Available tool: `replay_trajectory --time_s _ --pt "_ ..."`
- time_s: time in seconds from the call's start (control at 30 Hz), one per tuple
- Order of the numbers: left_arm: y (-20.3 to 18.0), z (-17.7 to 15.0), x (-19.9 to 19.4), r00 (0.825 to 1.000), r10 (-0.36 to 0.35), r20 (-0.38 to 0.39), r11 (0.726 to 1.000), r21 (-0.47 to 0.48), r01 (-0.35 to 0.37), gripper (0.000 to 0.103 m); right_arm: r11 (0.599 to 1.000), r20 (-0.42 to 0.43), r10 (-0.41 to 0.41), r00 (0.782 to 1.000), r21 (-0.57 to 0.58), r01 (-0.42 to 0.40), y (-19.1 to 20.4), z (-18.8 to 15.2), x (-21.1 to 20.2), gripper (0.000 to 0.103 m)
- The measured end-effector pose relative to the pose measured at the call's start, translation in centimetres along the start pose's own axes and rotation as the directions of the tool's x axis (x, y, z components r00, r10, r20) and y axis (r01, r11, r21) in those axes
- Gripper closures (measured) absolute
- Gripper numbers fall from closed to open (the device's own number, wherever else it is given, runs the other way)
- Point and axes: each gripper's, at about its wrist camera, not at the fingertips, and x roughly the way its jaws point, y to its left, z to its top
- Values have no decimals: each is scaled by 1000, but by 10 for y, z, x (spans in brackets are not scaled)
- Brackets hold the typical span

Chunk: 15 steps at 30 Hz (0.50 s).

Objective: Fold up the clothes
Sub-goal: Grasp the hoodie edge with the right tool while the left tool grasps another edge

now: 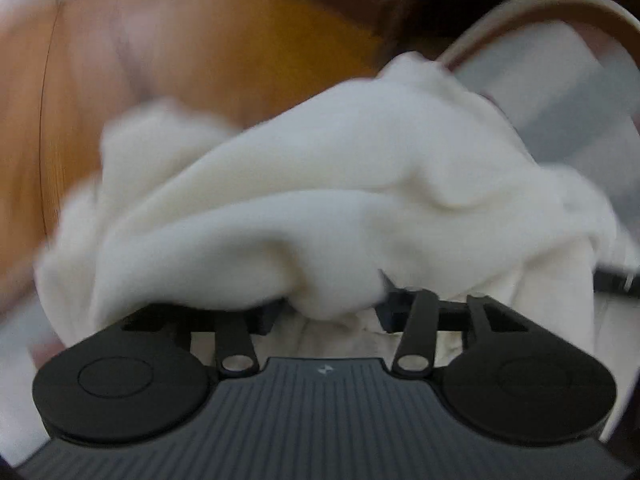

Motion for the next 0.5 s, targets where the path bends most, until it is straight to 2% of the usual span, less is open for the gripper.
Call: replay_trajectory --time_s 0.03,0.1,0.13,0.23,0.37,0.4,0.47,0.5 --pt "-6 -3 -10 999 27 38 999 42 -29 76 997 18 -13 1000 -70 14 12 -5 -9 86" --pt "-19 -10 -30 990 77 117 988 124 -91 81 979 54 -25 998 -199 35 36 -15 -26 87" --pt "-18 -12 -44 981 100 165 982 145 -125 84 973 66 1 998 -229 14 47 -22 -33 87" --pt "0 -17 -97 933 166 320 962 157 -225 90 947 99 81 992 -319 -46 82 -41 -56 90" --pt "46 -10 -167 863 241 445 951 71 -302 92 892 138 182 974 -439 -105 129 -67 -86 91" --pt "60 -8 -186 836 269 478 945 37 -326 92 877 173 179 969 -475 -77 144 -69 -90 91" --pt "87 -5 -229 767 332 549 926 -33 -377 94 848 217 192 957 -528 -50 172 -72 -98 91" --pt "99 -5 -252 731 359 581 916 -69 -395 97 833 224 223 949 -549 -66 187 -74 -106 97"
